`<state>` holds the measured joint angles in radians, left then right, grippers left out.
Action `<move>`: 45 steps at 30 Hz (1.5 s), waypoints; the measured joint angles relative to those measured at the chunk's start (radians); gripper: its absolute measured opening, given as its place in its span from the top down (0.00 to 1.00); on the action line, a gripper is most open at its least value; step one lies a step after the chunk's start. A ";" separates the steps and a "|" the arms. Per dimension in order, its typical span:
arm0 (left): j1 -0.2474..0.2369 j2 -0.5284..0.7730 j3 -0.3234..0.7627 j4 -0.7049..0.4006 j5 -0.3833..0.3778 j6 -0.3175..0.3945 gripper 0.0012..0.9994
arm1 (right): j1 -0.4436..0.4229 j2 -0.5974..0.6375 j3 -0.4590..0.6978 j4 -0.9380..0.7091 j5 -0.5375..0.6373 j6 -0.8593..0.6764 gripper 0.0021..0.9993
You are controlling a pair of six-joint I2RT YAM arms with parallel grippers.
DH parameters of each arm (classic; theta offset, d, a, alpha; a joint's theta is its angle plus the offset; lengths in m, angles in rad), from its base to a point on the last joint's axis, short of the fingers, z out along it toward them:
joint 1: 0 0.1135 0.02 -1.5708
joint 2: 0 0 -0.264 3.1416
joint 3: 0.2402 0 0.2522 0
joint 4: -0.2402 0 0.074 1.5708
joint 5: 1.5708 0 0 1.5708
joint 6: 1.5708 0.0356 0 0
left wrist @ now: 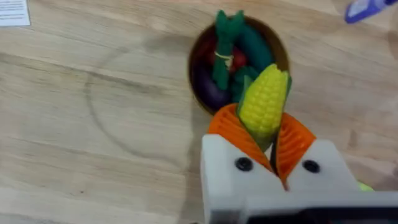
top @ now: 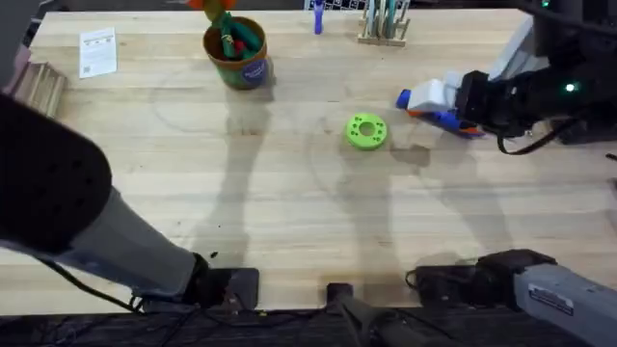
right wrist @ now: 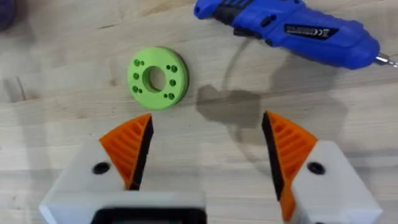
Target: Pick up the gripper from the table and insert it into the empty holder that is missing its gripper. Then pick up a screw, insert it into the mounting hole, and use the screwdriver to tighten it. Finally, clean up the table by picking up the vegetable and placing it into the bucket.
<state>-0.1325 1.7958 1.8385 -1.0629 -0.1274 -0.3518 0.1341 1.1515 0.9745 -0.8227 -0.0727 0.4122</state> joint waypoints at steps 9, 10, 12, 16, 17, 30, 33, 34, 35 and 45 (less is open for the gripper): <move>0.029 0.157 0.000 0.034 0.021 0.009 0.97 | 0.000 0.000 0.000 0.000 0.000 0.000 0.01; 0.028 0.170 0.000 0.034 0.024 0.009 0.97 | 0.000 0.000 0.000 0.000 0.000 0.000 0.01; 0.027 0.180 0.000 0.033 0.028 0.015 0.70 | 0.000 0.000 0.000 0.000 0.000 0.000 0.01; 0.027 0.167 0.000 0.020 0.029 0.015 0.09 | 0.000 0.000 0.000 0.000 0.000 0.000 0.01; 0.027 0.160 0.000 0.010 0.030 0.014 0.04 | 0.000 0.000 0.000 0.000 0.000 0.000 0.01; -0.053 -0.120 -0.074 -0.188 0.030 0.016 0.01 | 0.000 0.000 0.000 0.000 0.000 0.000 0.01; -0.097 -0.262 -0.203 -0.145 0.030 0.016 0.01 | 0.000 0.000 0.000 -0.001 0.000 0.000 0.01; -0.108 -0.311 -0.254 -0.126 0.030 0.016 0.01 | 0.000 0.000 0.000 -0.002 0.000 0.000 0.01; -0.119 -0.363 -0.311 -0.106 0.031 0.017 0.01 | 0.000 0.000 0.000 -0.004 0.000 0.000 0.01; -0.142 -0.744 -0.824 0.006 0.057 0.035 0.01 | 0.000 0.000 0.000 -0.025 0.000 0.000 0.01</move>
<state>-0.2745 1.0521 1.0146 -1.0573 -0.0708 -0.3164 0.1341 1.1515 0.9745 -0.8479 -0.0728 0.4122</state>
